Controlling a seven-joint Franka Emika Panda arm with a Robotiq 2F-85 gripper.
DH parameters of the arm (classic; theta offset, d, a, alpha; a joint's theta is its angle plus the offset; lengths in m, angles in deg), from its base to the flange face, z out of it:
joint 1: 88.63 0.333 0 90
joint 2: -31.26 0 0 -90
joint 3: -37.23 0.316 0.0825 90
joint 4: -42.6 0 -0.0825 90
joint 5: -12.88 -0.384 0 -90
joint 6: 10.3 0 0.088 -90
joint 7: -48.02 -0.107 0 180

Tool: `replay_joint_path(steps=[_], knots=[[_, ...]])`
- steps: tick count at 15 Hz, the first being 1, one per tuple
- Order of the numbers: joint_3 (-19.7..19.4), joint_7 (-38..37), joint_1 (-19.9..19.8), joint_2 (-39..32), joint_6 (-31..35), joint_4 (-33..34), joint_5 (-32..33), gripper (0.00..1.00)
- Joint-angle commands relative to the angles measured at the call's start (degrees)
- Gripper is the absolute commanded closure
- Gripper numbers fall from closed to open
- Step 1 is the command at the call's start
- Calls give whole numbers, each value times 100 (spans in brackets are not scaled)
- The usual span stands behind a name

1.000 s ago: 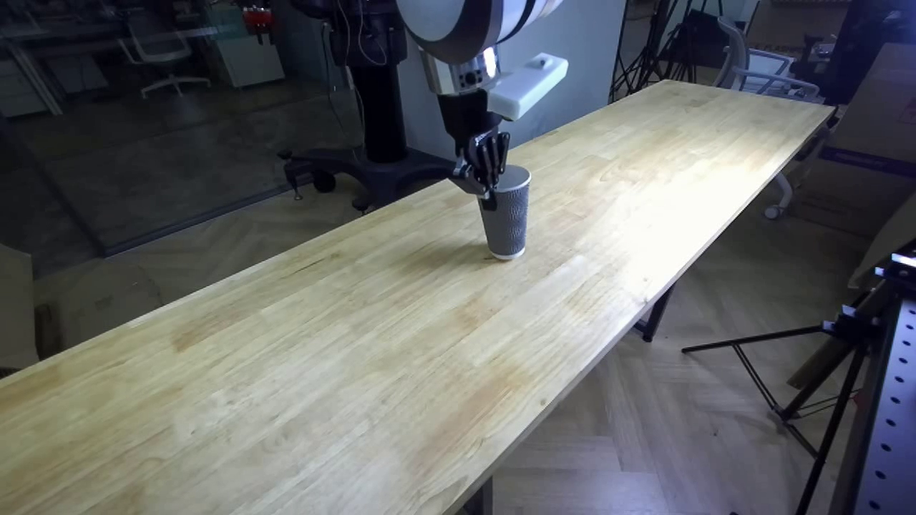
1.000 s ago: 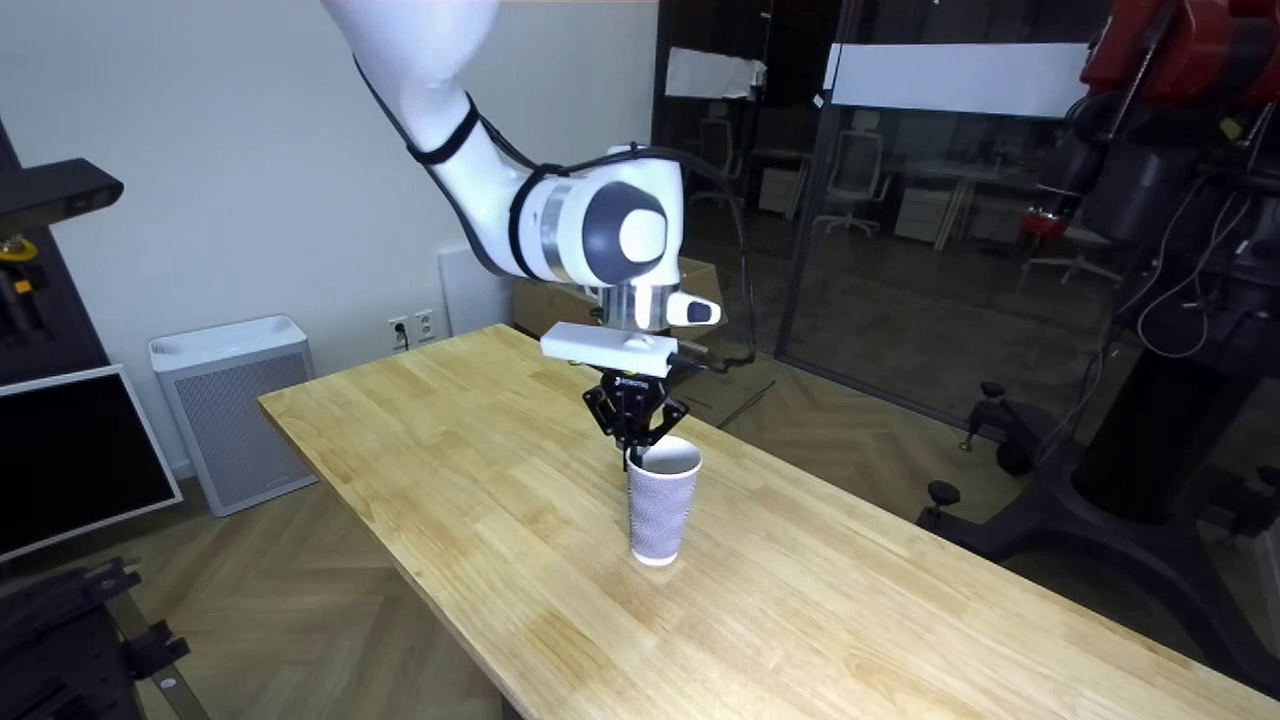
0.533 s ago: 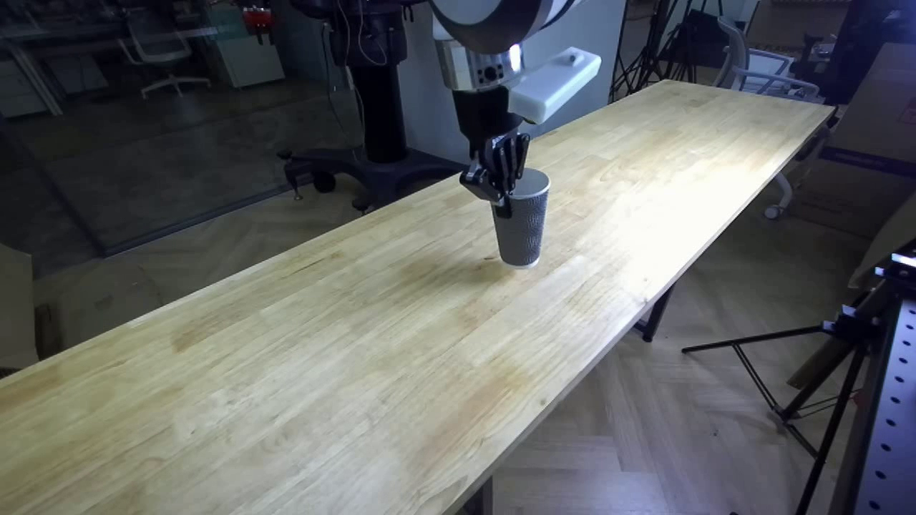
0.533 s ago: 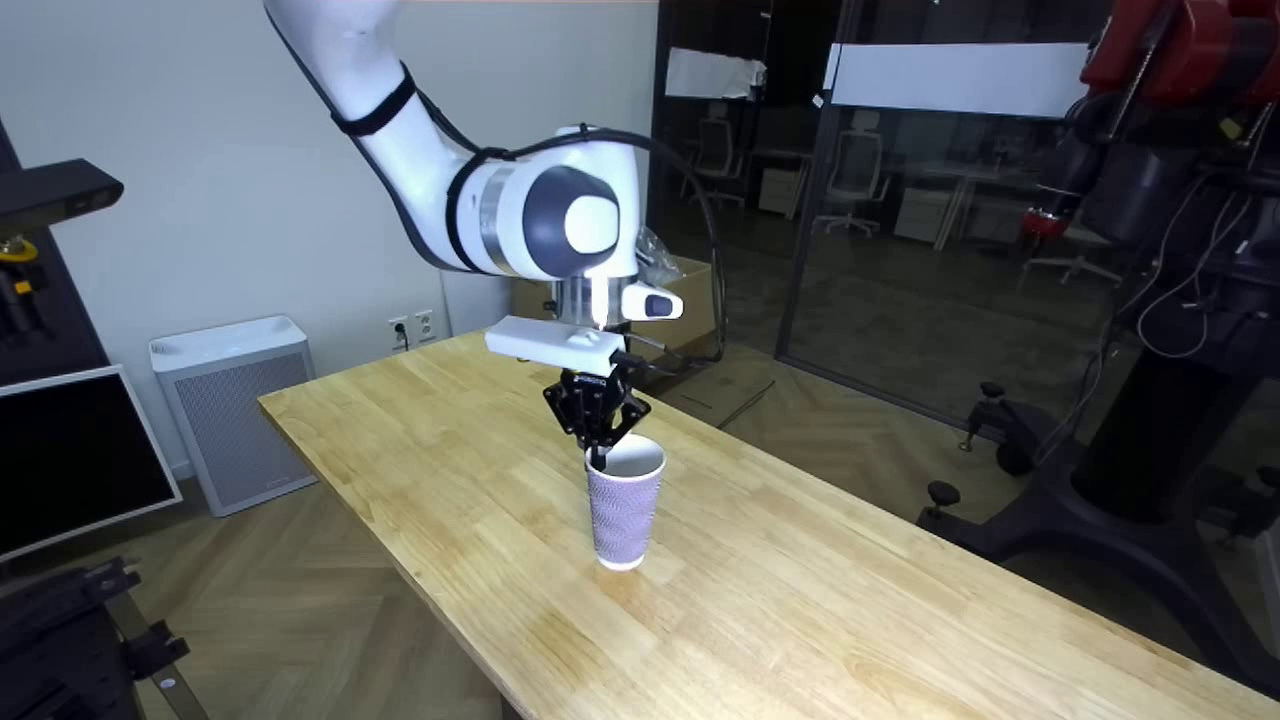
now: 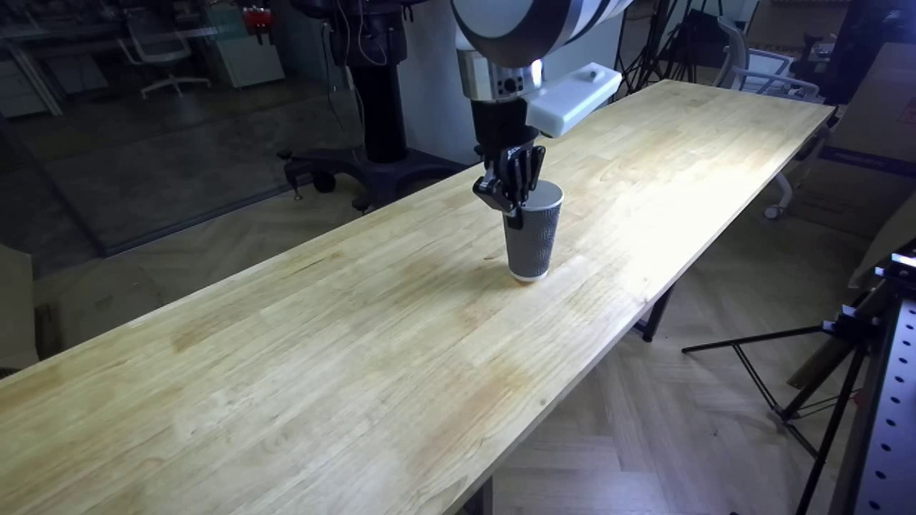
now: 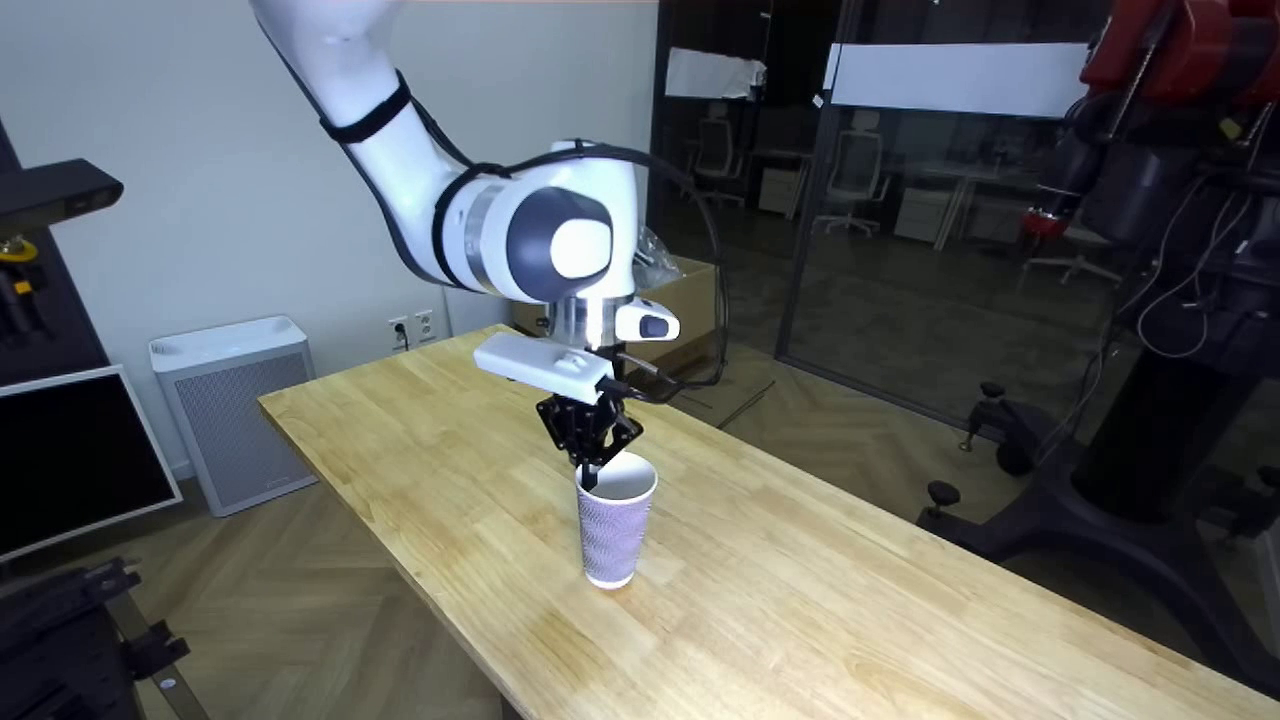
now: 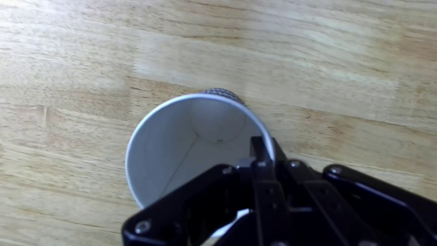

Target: Move the grey cup to the front of the table

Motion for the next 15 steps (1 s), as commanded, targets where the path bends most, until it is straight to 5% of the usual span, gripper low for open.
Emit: replay_joint_path(steps=[1, 2, 3, 4, 15], knots=[[73, -20, -94, 144, -39, -126, -136, 99], [58, -46, -82, 139, -75, -115, -129, 99], [61, -44, -85, 142, -95, -112, -138, 71], [43, -74, -70, 141, -102, -108, -114, 71], [-39, -274, 139, 625, 55, -374, 214, 1]])
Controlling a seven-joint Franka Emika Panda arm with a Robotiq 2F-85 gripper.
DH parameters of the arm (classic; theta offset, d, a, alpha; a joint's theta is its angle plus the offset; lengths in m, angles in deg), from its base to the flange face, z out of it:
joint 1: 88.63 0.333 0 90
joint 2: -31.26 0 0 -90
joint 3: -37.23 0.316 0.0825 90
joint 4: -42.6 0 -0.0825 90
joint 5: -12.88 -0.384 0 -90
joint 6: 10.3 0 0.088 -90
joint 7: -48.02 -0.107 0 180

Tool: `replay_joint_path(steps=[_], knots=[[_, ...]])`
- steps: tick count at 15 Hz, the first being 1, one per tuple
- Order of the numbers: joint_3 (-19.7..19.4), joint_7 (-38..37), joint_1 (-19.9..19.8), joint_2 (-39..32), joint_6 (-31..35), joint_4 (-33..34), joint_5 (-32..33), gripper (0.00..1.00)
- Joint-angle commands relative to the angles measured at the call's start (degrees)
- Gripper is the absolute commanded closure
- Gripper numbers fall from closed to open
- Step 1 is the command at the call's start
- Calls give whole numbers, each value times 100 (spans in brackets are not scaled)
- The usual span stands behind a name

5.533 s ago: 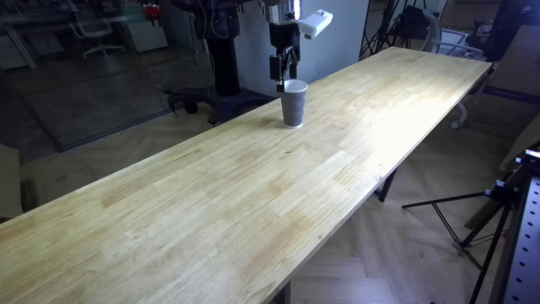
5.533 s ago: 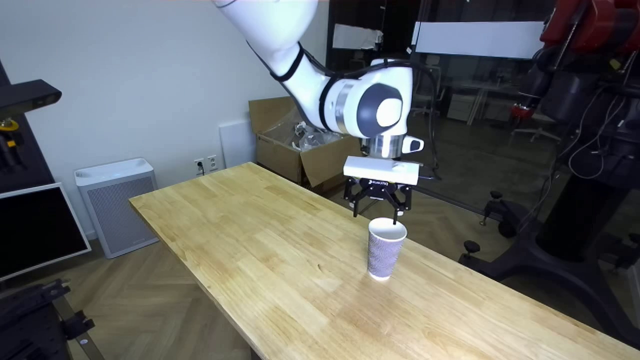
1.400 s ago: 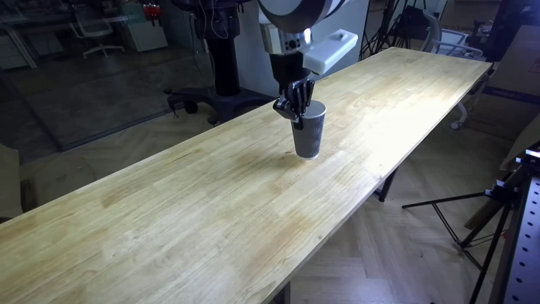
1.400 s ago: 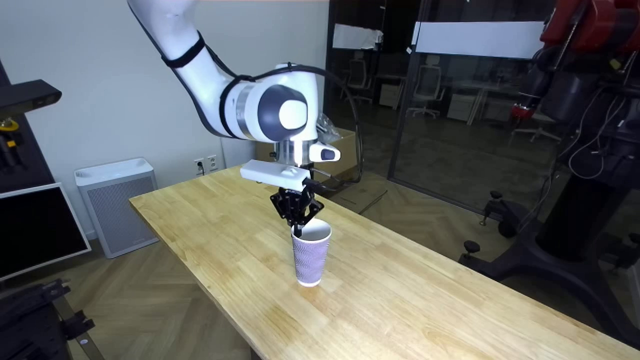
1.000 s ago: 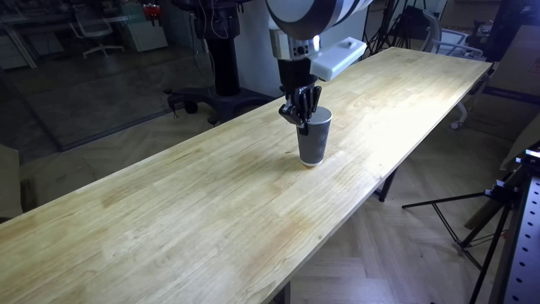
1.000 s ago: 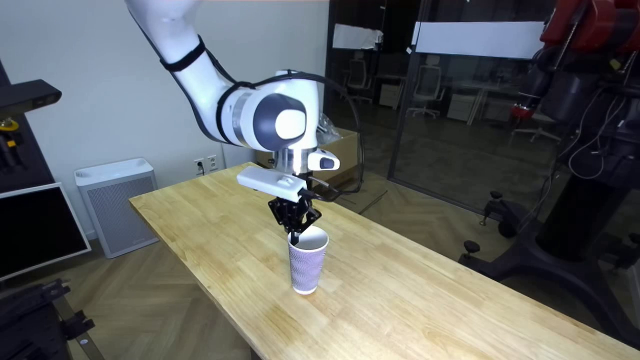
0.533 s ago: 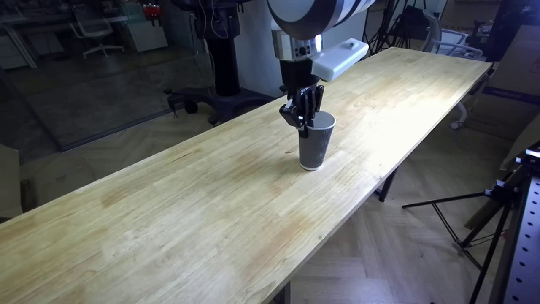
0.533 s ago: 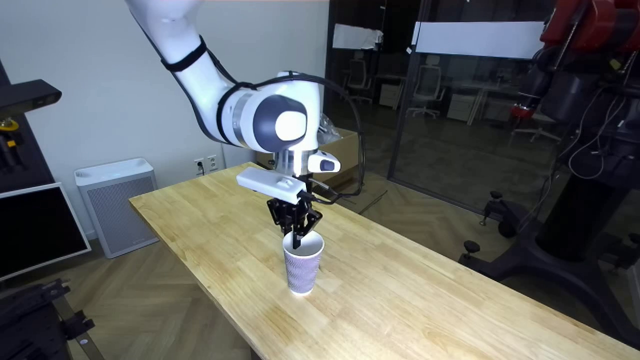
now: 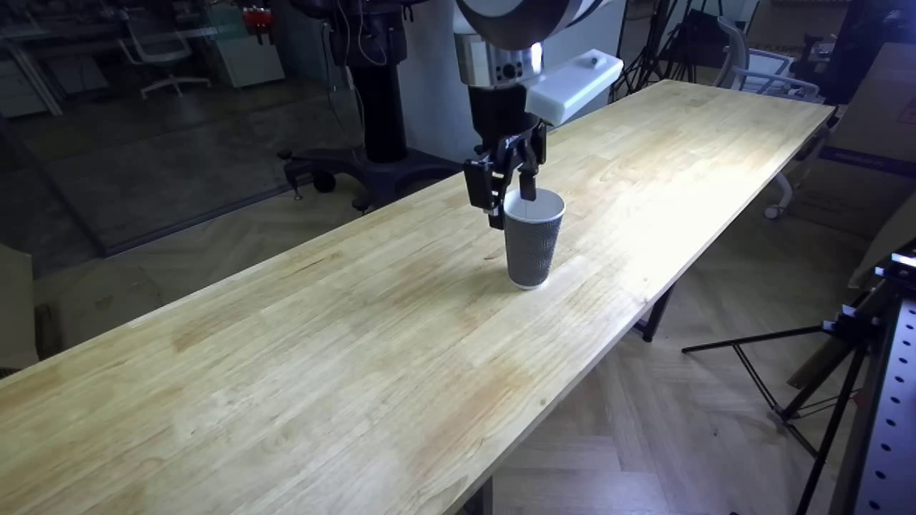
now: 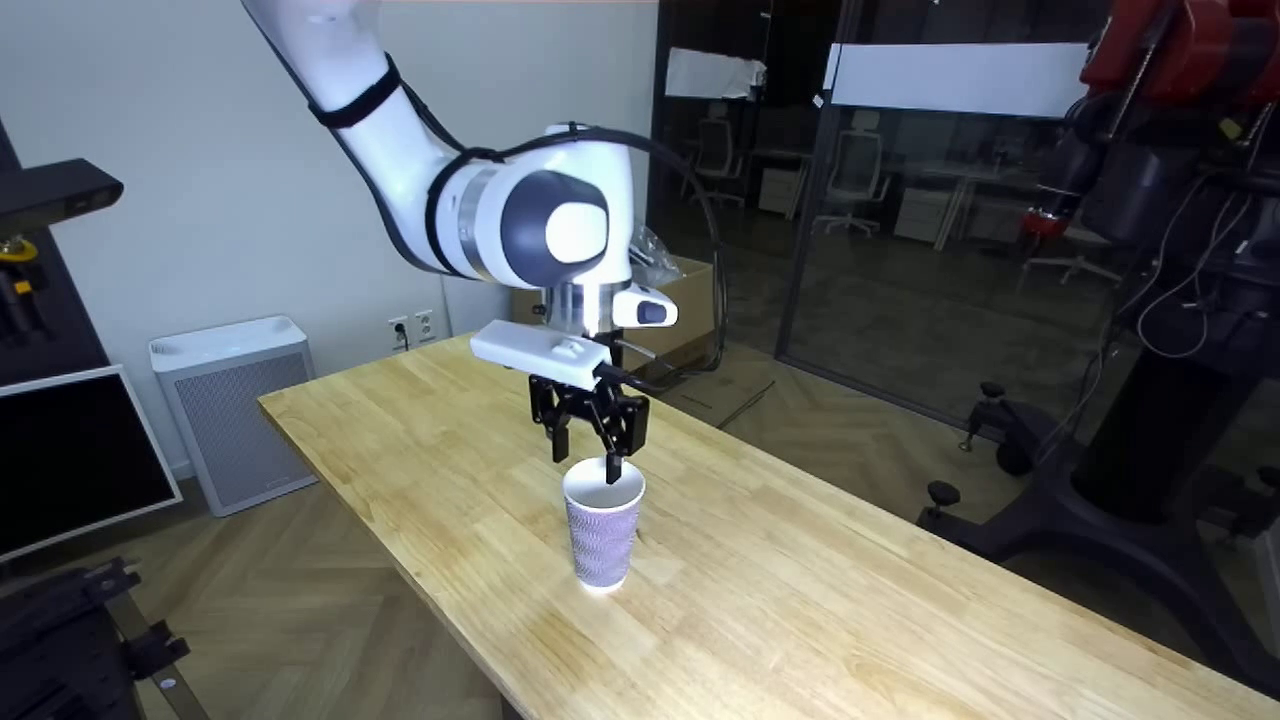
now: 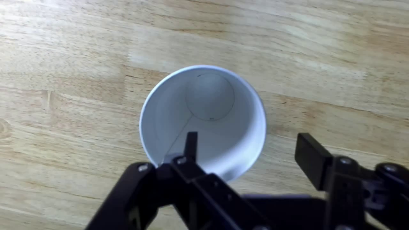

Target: Move the grey cup to the front of the table

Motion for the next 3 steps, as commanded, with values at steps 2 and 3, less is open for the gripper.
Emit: replay_joint_path(steps=[2, 3], knots=[[137, 65, -24, 597, -105, -346, -47, 0], [231, 266, -94, 667, -180, -368, -185, 0]])
